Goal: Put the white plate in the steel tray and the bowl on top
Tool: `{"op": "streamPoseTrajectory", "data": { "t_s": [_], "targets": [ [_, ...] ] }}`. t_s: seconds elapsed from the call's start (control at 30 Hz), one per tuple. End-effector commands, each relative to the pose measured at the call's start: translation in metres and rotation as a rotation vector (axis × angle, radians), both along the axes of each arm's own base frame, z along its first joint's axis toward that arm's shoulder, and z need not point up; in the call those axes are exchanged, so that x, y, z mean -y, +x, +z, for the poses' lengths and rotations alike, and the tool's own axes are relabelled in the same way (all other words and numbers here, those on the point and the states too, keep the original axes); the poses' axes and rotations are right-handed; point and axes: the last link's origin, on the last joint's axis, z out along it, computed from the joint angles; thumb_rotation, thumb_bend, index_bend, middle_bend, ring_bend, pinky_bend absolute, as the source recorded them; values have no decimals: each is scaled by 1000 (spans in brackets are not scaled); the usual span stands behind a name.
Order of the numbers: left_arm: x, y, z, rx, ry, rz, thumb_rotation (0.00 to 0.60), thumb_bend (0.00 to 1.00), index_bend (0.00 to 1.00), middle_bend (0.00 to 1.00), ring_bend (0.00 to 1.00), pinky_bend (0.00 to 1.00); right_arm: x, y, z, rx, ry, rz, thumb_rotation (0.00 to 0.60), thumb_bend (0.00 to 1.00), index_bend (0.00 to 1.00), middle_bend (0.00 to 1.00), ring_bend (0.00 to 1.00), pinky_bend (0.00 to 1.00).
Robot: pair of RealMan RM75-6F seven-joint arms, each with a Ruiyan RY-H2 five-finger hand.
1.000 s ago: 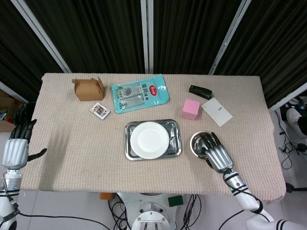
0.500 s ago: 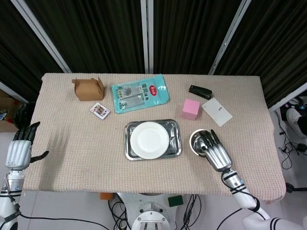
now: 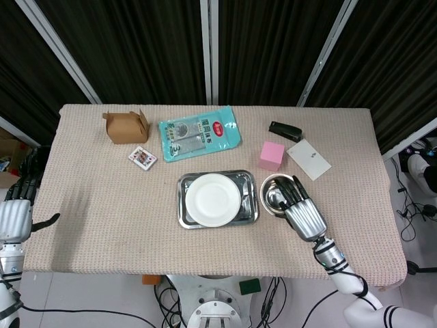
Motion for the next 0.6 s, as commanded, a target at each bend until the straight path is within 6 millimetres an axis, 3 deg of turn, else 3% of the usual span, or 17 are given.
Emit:
{"op": "streamPoseTrajectory", "data": {
  "t_s": [0.03, 0.27, 0.6],
  "targets": [
    [1, -2, 4, 1, 11, 9, 600, 14, 55, 119, 68, 177, 10, 35, -9, 31, 47, 77, 600, 545, 835, 6, 0, 0],
    [3, -8, 9, 17, 27, 36, 600, 14, 56, 119, 68, 174, 25, 87, -48, 62, 167, 126, 600, 544, 835, 5, 0, 0],
    [3, -17, 10, 44, 23, 63, 600, 14, 57, 119, 68, 171, 36, 111, -87, 19, 197, 155, 600, 543, 835, 7, 0, 0]
  ]
}}
